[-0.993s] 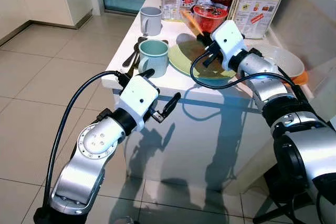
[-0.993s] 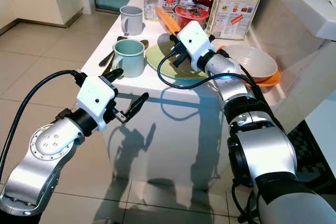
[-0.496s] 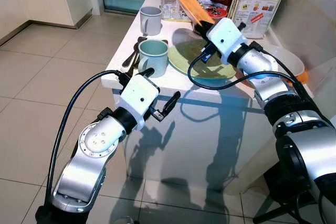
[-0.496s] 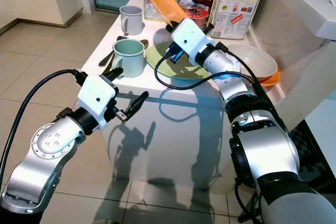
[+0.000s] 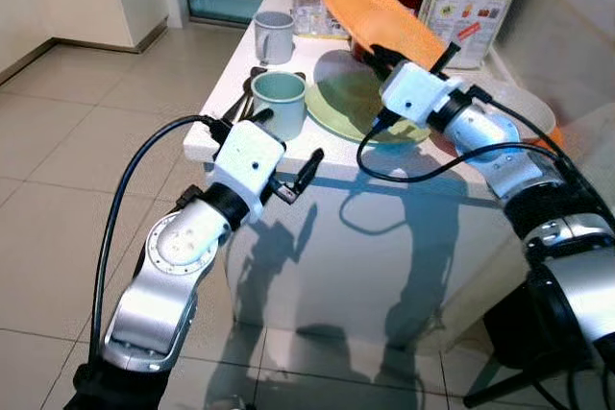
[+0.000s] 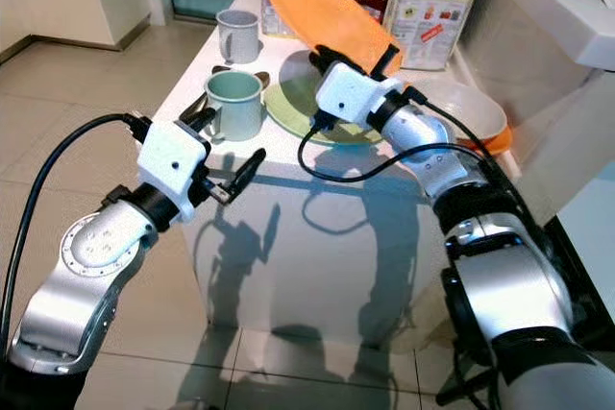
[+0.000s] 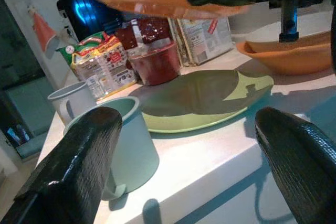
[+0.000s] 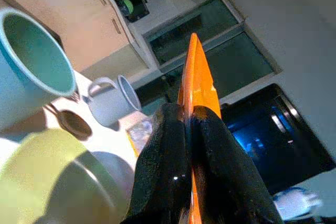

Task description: Setting the table

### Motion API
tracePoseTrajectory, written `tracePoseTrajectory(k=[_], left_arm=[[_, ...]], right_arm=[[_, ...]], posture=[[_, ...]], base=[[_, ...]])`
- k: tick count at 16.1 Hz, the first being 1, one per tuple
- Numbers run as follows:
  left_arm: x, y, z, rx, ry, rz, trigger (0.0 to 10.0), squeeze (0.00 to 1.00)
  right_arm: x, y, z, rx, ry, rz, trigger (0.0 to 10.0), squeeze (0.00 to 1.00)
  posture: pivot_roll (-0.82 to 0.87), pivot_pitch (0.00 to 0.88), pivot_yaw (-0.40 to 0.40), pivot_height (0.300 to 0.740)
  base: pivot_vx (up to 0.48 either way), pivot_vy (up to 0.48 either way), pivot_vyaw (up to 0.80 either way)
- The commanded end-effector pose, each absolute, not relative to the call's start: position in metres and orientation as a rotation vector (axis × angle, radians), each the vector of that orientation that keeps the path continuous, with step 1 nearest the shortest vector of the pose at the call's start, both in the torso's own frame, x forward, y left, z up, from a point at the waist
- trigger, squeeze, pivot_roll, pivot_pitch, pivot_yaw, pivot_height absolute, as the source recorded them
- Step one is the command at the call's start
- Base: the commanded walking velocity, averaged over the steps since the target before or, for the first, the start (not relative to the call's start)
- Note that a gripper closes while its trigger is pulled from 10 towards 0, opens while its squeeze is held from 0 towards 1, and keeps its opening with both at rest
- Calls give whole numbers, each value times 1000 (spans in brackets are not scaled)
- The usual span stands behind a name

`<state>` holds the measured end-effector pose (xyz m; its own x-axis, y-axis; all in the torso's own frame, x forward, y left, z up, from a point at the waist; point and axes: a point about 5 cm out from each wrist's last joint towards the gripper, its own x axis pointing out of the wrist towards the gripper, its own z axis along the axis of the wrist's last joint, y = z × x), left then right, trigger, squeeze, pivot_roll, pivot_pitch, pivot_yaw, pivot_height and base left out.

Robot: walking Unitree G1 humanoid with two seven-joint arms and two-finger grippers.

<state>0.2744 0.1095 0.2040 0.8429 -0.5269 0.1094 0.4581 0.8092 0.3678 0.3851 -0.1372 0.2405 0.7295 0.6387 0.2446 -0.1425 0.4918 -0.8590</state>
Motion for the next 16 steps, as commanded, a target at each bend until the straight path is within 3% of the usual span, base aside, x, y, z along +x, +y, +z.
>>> tracePoseTrajectory(k=[1,2,4,10,11,12,16], left_arm=[[276,107,207,340,-231,-526,10000,0],[276,106,207,338,-232,-526,10000,0],[276,105,207,333,-234,-526,10000,0],[288,106,216,252,-242,-455,10000,0],[300,108,231,75,-238,-423,10000,741],[304,108,241,-22,-255,-434,10000,1000],[319,106,274,-340,-282,-475,10000,1000]], right_arm=[[381,-140,253,-970,-689,467,0,0],[381,-142,253,-989,-697,451,1294,0],[380,-144,253,-1014,-712,427,10000,0],[373,-148,249,-1057,-764,401,10000,0],[368,-150,249,-1081,-804,401,10000,0],[365,-151,249,-1093,-821,400,10000,0],[355,-158,247,-1119,-874,389,10000,0]], posture=[[7,0,-32,740],[6,0,-32,740],[5,0,-34,740],[0,0,-28,740],[0,0,-27,740],[-3,0,-25,740],[-4,0,-19,740]], base=[[0,0,0],[0,0,0],[0,0,0],[0,0,0],[0,0,0],[0,0,0],[0,0,0]])
